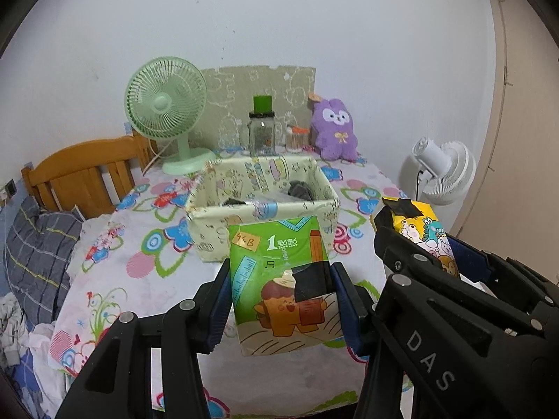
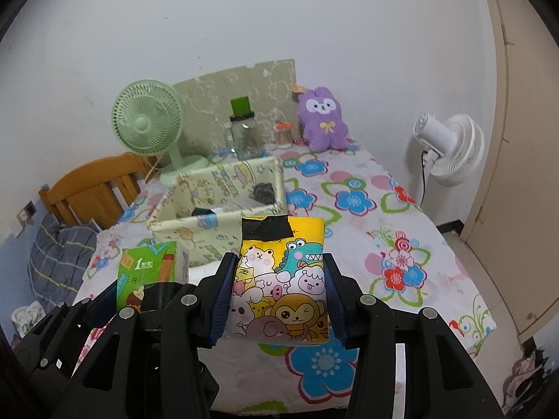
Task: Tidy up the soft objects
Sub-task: 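Lift the green box and yellow pouch and carry both over the basket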
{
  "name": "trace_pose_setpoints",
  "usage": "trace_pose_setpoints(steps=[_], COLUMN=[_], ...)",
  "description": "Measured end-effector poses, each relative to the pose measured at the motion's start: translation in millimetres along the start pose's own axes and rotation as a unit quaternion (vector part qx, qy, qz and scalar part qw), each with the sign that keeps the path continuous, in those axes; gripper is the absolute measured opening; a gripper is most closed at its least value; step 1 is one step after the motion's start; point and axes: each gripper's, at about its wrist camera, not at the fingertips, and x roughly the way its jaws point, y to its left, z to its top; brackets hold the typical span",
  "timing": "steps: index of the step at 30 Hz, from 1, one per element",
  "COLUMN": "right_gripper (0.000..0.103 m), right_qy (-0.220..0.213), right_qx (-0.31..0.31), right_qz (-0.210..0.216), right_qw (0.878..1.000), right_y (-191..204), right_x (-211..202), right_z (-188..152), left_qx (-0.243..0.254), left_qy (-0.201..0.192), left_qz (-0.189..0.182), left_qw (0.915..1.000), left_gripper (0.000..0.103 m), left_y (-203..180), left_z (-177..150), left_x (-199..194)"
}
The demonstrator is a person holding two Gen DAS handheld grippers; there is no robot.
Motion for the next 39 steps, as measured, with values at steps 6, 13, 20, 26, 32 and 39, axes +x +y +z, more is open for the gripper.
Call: trace_pose_setpoints(steps=[6, 13, 20, 26, 32, 39], right_gripper=[0.051, 0.051, 0.051, 0.051, 0.051, 0.051], right_qy=[-0.017, -0.026, -0.029, -0.026, -0.024, -0.020], right_qx=[-0.012, -0.019, -0.026, -0.029, -0.033, -0.034], right_qz=[0.001, 0.008, 0.014, 0.016, 0.020, 0.025], right_qw=[1.000, 0.999, 0.999, 0.999, 0.999, 0.999], right_y=[12, 24, 34, 39, 44, 47], right_x=[-9, -9, -3, 11, 24, 45], right_z=[11, 22, 33, 44, 55, 68], left_qx=[-0.005, -0.011, -0.018, -0.021, -0.024, -0.021], left_qy=[-0.018, -0.029, -0.033, -0.031, -0.030, -0.028], left_qz=[0.001, 0.009, 0.015, 0.018, 0.022, 0.029], left_qw=[0.9998, 0.9995, 0.9992, 0.9991, 0.9990, 0.9990], left_gripper=[0.055, 0.055, 0.055, 0.055, 0.055, 0.055], left_y=[9, 20, 31, 35, 39, 43], left_z=[9, 18, 29, 38, 49, 61], left_x=[-10, -14, -8, 2, 14, 31])
